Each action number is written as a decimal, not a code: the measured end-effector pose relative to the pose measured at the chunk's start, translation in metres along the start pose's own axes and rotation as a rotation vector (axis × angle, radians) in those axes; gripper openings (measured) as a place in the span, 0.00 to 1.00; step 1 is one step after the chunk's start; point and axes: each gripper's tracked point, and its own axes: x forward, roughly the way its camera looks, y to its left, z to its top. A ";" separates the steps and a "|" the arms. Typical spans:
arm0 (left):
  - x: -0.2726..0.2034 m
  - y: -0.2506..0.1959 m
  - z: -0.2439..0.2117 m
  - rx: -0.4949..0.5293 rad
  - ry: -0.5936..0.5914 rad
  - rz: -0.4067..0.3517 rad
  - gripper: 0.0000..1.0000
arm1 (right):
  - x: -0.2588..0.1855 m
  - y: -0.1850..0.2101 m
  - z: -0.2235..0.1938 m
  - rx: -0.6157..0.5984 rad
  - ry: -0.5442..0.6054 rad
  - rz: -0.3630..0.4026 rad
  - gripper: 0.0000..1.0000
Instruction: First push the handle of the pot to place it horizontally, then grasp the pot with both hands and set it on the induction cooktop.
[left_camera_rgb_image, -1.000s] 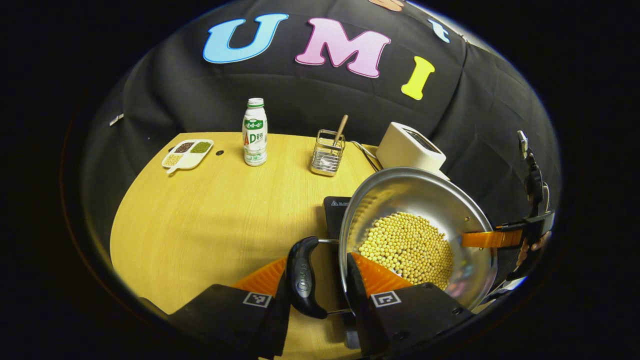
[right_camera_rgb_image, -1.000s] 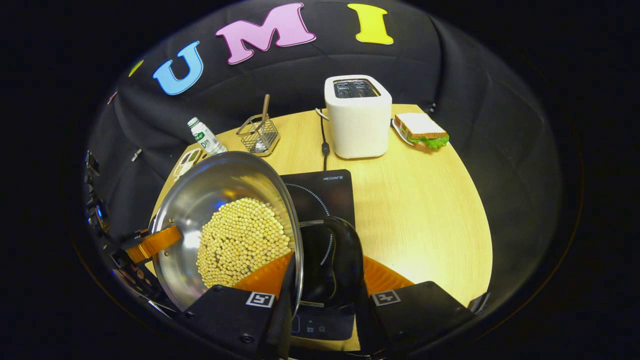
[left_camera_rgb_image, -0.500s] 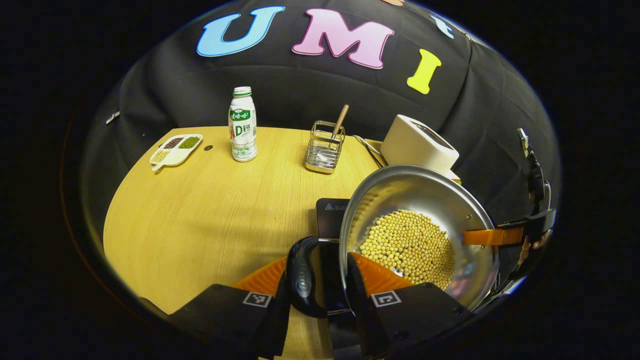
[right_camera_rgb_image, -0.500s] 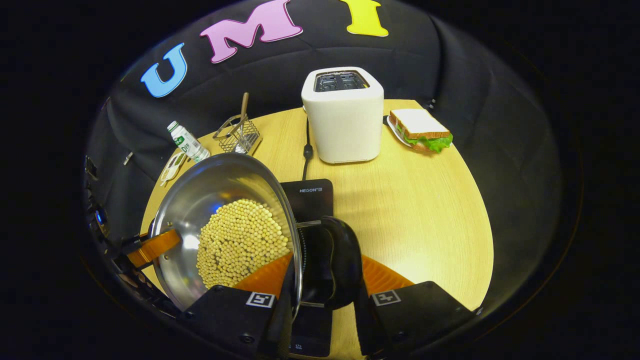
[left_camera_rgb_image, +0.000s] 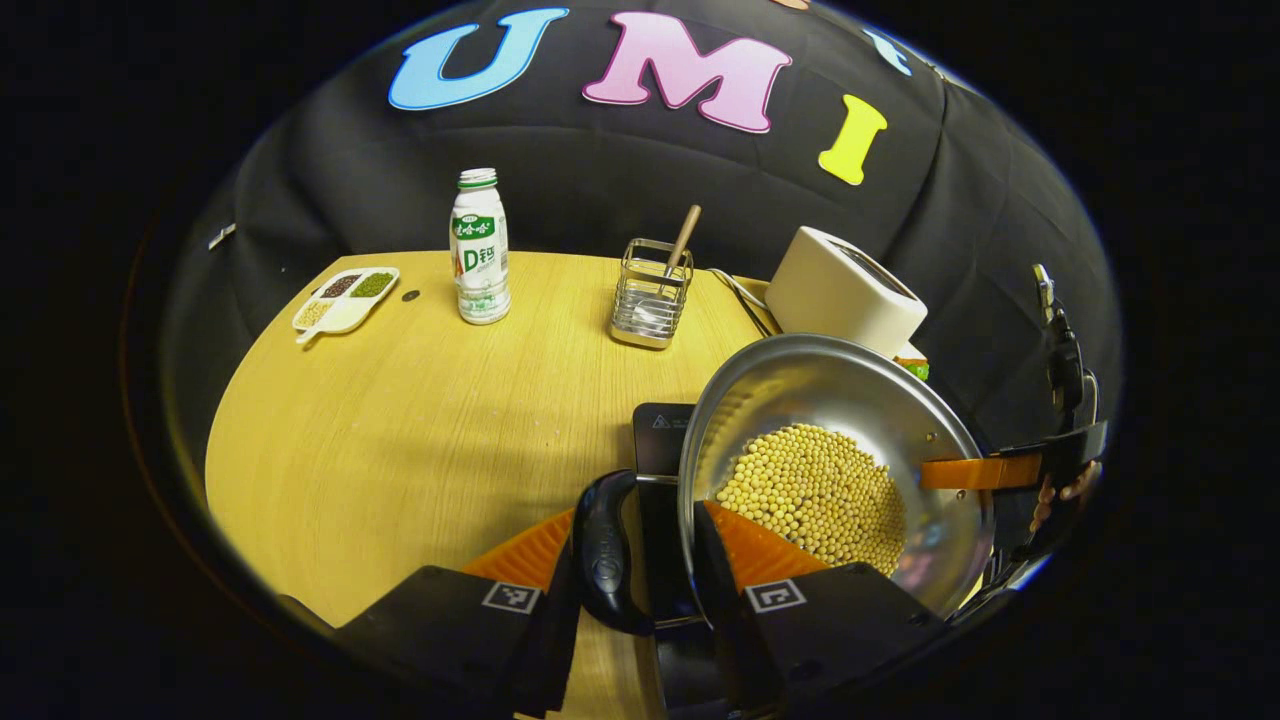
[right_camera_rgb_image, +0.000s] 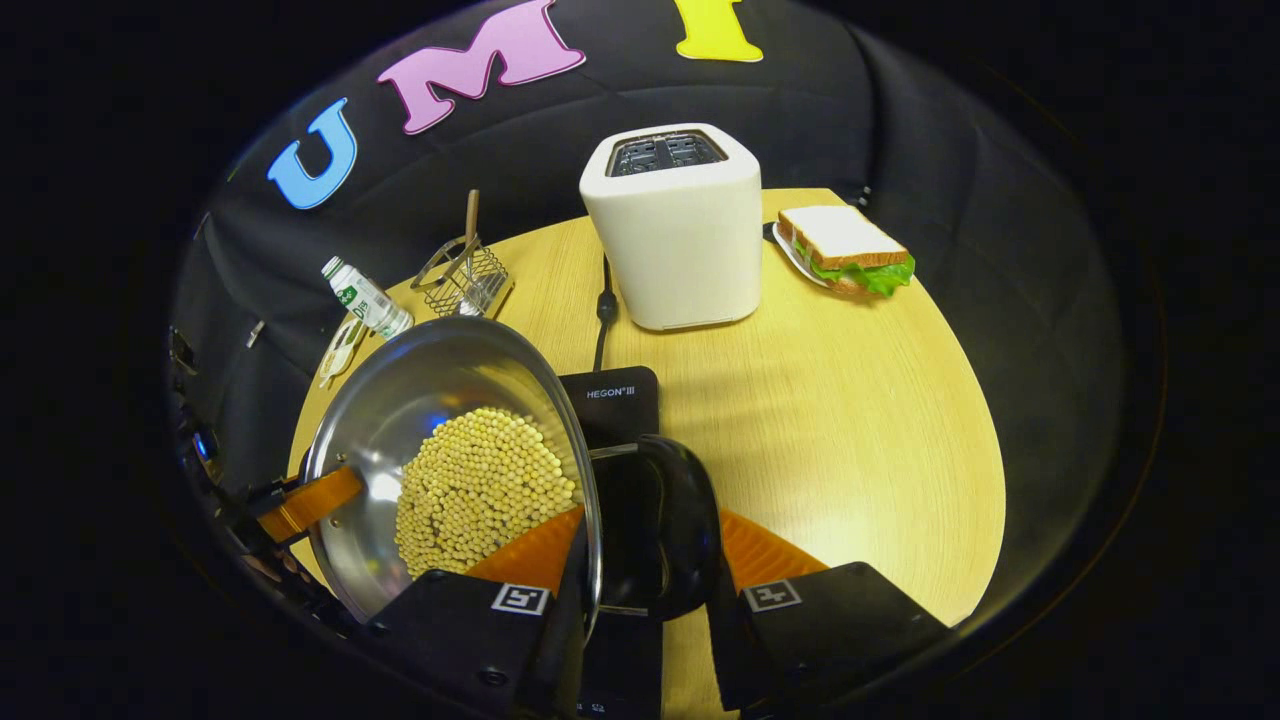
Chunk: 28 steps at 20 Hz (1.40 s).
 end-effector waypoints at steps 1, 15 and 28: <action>0.000 -0.001 0.000 -0.006 -0.004 0.001 0.60 | -0.001 0.000 0.000 0.000 -0.002 0.001 0.53; -0.015 0.016 0.003 -0.073 -0.064 0.140 0.87 | -0.014 0.007 -0.004 0.000 -0.016 0.086 0.71; -0.150 -0.001 0.031 0.007 -0.268 0.196 0.95 | -0.134 0.000 0.017 0.021 -0.305 0.022 0.99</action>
